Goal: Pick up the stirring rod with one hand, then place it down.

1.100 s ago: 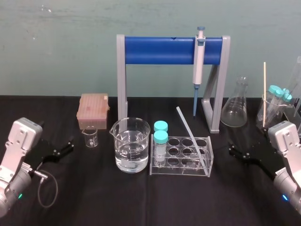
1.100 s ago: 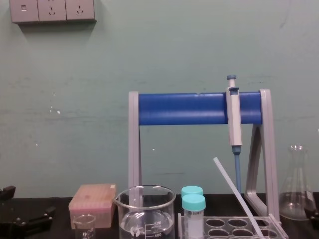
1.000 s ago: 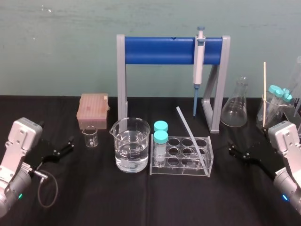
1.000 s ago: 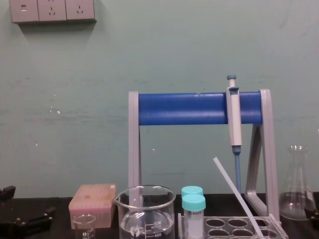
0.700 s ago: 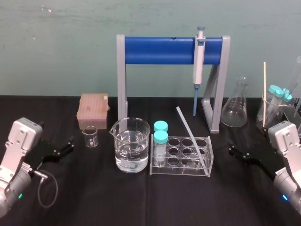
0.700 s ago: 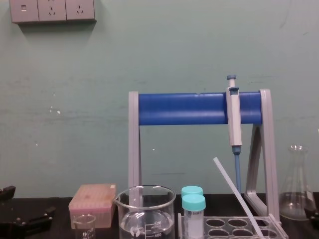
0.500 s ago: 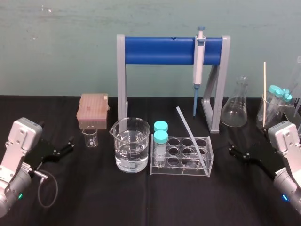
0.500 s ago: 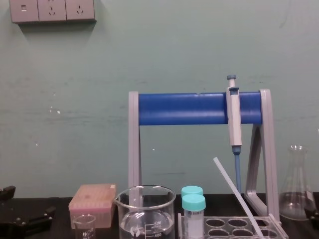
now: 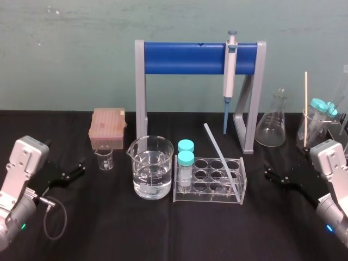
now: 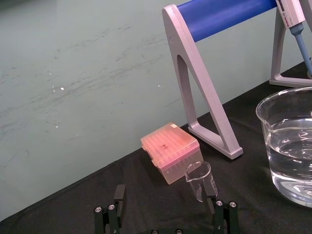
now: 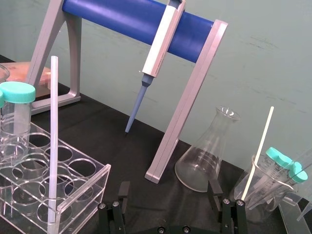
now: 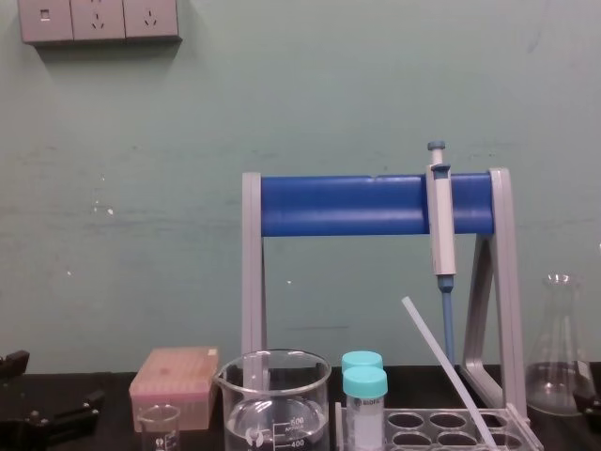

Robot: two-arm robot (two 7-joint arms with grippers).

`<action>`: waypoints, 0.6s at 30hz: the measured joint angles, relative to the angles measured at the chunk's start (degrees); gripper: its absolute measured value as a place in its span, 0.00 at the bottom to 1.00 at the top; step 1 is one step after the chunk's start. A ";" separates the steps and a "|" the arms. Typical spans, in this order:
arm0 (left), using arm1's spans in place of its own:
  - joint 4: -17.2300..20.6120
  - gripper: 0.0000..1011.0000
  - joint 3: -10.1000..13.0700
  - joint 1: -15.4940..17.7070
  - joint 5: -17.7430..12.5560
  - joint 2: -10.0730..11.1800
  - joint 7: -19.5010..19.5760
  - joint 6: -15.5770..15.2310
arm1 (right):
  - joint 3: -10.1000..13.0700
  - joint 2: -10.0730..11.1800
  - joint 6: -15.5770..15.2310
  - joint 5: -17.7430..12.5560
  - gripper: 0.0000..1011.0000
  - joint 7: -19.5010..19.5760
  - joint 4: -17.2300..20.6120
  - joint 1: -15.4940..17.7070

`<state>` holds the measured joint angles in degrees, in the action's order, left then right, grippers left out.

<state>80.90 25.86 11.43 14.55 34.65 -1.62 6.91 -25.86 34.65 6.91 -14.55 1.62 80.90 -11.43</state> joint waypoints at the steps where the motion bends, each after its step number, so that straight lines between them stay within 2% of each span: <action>1: 0.00 0.99 0.00 0.00 0.00 0.00 0.00 0.00 | 0.00 0.00 0.00 0.00 0.99 0.00 0.00 0.00; 18: 0.00 0.99 0.00 0.00 0.00 0.00 0.00 0.00 | 0.00 0.00 0.00 0.00 0.99 0.00 0.00 0.00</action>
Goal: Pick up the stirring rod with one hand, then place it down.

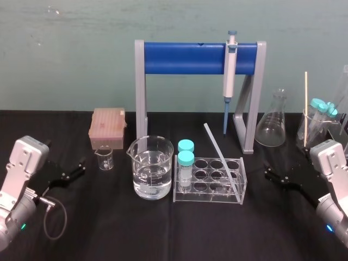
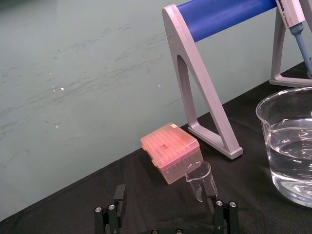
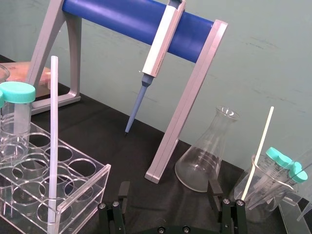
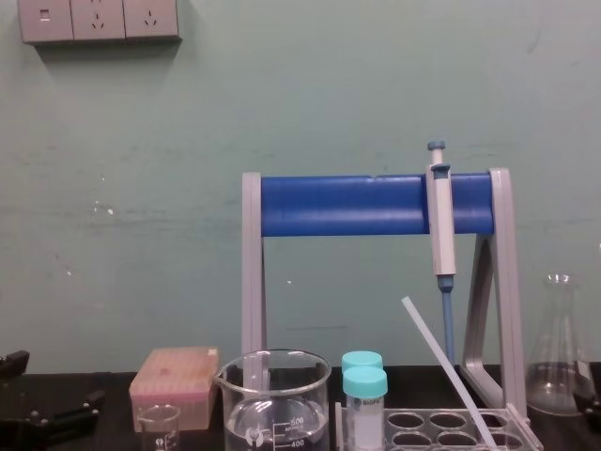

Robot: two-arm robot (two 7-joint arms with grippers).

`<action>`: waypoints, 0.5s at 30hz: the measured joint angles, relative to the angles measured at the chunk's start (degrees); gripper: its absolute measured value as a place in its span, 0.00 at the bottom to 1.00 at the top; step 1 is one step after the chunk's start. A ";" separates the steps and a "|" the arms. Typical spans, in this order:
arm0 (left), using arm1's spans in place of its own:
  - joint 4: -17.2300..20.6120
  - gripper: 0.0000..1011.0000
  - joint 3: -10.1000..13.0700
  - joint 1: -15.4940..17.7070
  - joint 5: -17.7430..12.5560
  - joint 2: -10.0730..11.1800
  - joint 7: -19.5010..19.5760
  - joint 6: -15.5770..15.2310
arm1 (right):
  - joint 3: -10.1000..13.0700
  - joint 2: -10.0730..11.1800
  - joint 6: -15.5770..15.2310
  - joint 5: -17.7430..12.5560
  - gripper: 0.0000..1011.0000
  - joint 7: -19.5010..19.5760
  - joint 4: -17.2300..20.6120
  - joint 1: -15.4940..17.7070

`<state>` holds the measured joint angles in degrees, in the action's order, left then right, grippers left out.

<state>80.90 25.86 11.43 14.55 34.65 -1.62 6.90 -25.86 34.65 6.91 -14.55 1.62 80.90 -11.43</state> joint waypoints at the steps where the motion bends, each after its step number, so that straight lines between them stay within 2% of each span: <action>1: 0.00 0.99 0.00 0.00 0.00 0.00 0.00 0.00 | 0.00 0.00 0.00 0.00 0.99 0.00 0.00 0.00; 15: 0.00 0.99 0.00 0.00 0.00 0.00 0.00 0.00 | 0.00 0.00 0.00 0.00 0.99 0.00 0.00 0.00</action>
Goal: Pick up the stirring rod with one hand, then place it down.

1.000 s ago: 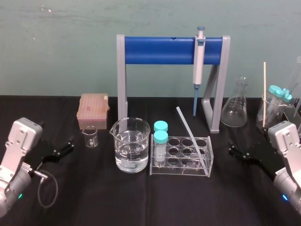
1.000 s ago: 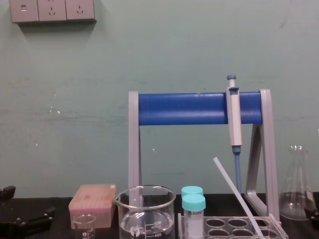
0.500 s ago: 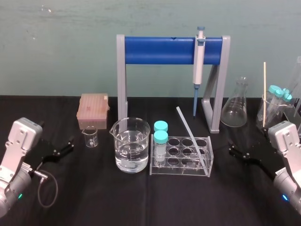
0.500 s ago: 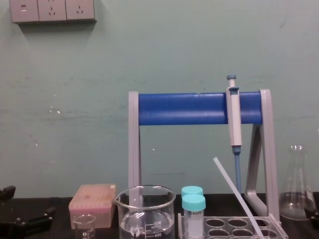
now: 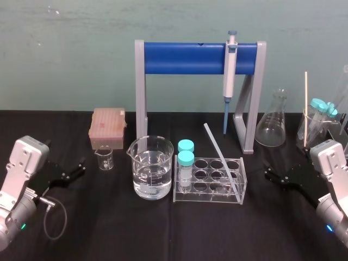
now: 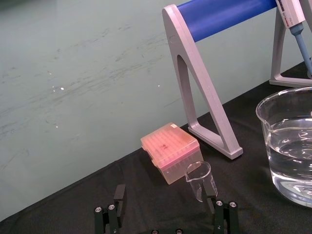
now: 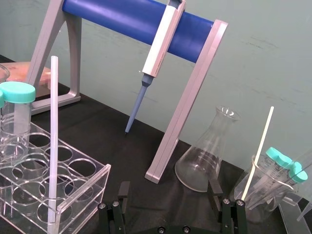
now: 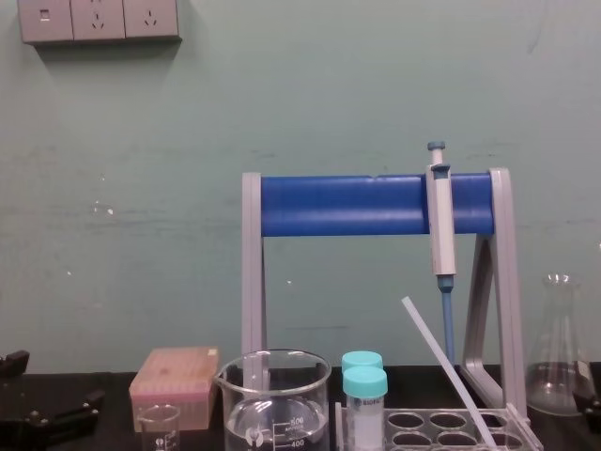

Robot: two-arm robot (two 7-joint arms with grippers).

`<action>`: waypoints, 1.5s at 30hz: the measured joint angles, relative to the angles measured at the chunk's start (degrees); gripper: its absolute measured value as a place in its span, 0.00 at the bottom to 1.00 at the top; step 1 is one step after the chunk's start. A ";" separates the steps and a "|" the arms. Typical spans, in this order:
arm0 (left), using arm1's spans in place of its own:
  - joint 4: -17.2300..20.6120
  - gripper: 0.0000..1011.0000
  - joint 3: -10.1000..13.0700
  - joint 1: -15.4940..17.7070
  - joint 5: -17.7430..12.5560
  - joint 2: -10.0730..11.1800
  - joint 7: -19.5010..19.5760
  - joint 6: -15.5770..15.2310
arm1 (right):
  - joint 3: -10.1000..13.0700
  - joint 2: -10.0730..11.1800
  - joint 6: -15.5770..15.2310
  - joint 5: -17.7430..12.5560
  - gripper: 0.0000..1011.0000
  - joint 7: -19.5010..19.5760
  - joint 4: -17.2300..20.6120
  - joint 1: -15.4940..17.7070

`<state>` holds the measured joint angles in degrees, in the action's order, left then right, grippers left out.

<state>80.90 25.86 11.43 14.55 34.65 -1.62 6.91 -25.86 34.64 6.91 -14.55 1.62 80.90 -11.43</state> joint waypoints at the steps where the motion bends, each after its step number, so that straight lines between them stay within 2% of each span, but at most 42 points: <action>1: 0.00 0.99 0.00 0.00 0.00 0.00 0.00 0.00 | 0.09 -0.03 0.13 0.10 0.99 -0.08 -0.01 0.04; 4: 0.00 0.99 0.00 0.00 0.00 0.00 0.00 0.00 | 0.44 -0.05 1.26 0.27 0.99 -0.70 -0.03 0.20; 11: 0.00 0.99 0.00 0.00 0.00 0.00 0.00 0.00 | 0.86 -0.39 7.32 1.16 0.99 -4.26 -0.22 -0.48; 15: 0.00 0.99 0.00 0.00 0.00 0.00 0.00 0.00 | 0.24 -1.87 10.60 1.89 0.99 -7.65 -2.37 -3.56; 19: 0.00 0.99 0.00 0.00 0.00 0.00 0.00 0.00 | -0.46 -3.33 12.15 2.01 0.99 -10.26 -4.79 -6.34; 20: 0.00 0.99 0.00 0.00 0.00 0.00 0.00 0.00 | -1.00 -4.51 13.20 1.93 0.99 -12.58 -6.92 -8.41; 21: 0.00 0.99 0.00 0.00 0.00 0.00 0.00 0.00 | -1.00 -4.51 13.20 1.93 0.99 -12.58 -6.92 -8.41; 26: 0.00 0.99 0.00 0.00 0.00 0.00 0.00 0.00 | -2.16 -7.21 14.94 0.59 0.99 -18.61 -11.71 -12.48; 31: 0.00 0.99 0.00 0.00 0.00 0.00 0.00 0.00 | -2.49 -8.65 15.17 -0.48 0.99 -21.43 -13.64 -13.87; 36: 0.00 0.99 0.00 0.00 0.00 0.00 0.00 0.00 | -2.47 -10.37 13.92 -2.54 0.99 -24.74 -15.66 -14.86; 45: 0.00 0.99 0.00 0.00 0.00 0.00 0.00 0.00 | -1.37 -13.15 8.83 -7.46 0.99 -31.12 -20.12 -16.70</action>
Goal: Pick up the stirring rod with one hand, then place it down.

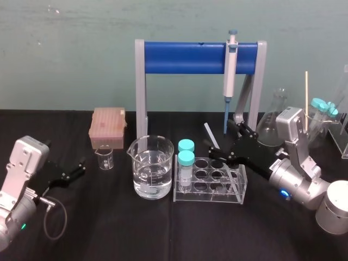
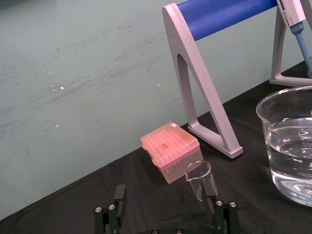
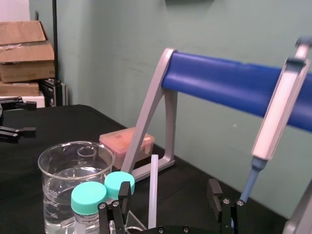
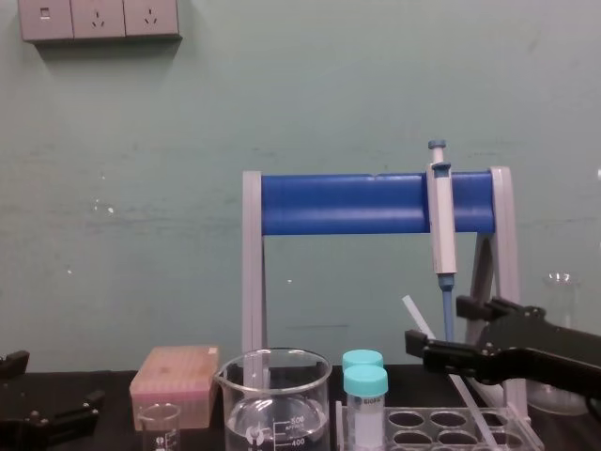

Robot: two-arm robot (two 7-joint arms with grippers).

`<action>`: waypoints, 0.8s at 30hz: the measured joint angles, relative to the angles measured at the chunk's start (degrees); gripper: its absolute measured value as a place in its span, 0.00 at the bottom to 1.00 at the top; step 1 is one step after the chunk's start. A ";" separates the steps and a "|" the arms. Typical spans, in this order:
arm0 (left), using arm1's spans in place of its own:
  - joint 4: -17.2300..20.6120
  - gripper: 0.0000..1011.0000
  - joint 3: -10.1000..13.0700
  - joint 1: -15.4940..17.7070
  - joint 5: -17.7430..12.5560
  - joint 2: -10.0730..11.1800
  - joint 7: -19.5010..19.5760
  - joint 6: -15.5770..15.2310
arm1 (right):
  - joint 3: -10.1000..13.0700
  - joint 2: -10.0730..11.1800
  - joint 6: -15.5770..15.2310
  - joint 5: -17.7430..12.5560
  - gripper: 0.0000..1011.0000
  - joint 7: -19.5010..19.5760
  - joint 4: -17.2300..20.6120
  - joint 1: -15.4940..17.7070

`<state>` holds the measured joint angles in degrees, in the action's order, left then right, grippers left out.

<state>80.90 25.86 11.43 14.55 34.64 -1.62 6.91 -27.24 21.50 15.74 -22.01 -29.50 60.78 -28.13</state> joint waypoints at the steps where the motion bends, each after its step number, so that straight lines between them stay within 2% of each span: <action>1: 0.00 0.99 0.00 0.00 0.00 0.00 0.00 0.00 | 0.00 0.00 0.00 0.00 0.99 0.00 0.00 0.00; 9: 0.00 0.99 0.00 0.00 0.00 0.00 0.00 0.00 | 0.67 -1.61 -3.90 -1.43 0.99 -2.75 -2.18 -0.95; 24: 0.00 0.99 0.00 0.00 0.00 0.00 0.00 0.00 | 0.66 -1.52 -3.54 -1.39 0.99 -2.71 -2.07 -0.95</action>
<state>80.90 25.86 11.43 14.54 34.64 -1.62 6.91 -26.58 19.98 12.20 -23.40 -32.21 58.71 -29.08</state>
